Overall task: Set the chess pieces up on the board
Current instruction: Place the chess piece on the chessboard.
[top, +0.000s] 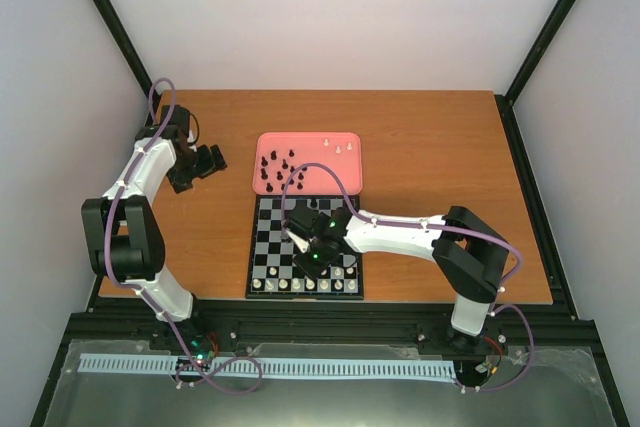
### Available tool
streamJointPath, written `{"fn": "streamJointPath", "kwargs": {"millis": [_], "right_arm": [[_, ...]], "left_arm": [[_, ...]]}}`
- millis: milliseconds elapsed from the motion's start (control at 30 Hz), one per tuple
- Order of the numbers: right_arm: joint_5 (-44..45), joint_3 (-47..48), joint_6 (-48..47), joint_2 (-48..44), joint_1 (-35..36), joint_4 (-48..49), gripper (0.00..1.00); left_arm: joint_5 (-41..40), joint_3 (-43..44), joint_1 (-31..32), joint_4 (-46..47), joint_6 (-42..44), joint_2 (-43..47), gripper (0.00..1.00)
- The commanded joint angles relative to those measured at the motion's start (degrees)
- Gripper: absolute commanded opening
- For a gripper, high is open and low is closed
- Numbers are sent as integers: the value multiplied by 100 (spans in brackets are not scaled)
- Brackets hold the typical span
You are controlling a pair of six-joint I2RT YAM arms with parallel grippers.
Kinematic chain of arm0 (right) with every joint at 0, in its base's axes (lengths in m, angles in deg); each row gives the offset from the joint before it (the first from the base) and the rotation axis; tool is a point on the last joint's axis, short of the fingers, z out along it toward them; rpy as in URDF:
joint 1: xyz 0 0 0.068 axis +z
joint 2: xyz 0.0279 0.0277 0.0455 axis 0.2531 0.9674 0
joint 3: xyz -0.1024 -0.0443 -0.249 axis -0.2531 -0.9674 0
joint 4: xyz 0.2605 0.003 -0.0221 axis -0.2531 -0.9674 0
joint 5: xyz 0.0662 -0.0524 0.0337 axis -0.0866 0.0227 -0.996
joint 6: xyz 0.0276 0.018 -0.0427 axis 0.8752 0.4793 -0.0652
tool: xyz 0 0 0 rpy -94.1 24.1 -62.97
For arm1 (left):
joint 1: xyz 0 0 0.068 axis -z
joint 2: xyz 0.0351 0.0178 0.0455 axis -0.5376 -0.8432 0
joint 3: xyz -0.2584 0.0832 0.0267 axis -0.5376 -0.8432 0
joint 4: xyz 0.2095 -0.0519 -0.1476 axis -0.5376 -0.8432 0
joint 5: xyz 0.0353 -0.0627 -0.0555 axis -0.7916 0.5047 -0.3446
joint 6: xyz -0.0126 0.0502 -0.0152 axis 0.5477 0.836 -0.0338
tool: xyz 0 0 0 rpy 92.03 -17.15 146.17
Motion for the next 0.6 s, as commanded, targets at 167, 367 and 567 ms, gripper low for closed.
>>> {"fn": "streamJointPath", "kwargs": {"millis": [167, 367, 567], "right_arm": [[342, 93, -13, 51, 61, -101, 15], [270, 167, -124, 94, 61, -148, 16], [230, 218, -206, 79, 61, -146, 19]], "left_arm": [[-27, 37, 25, 82, 85, 138, 100], [-23, 30, 25, 67, 94, 154, 100], [-18, 28, 29, 73, 95, 138, 100]]}}
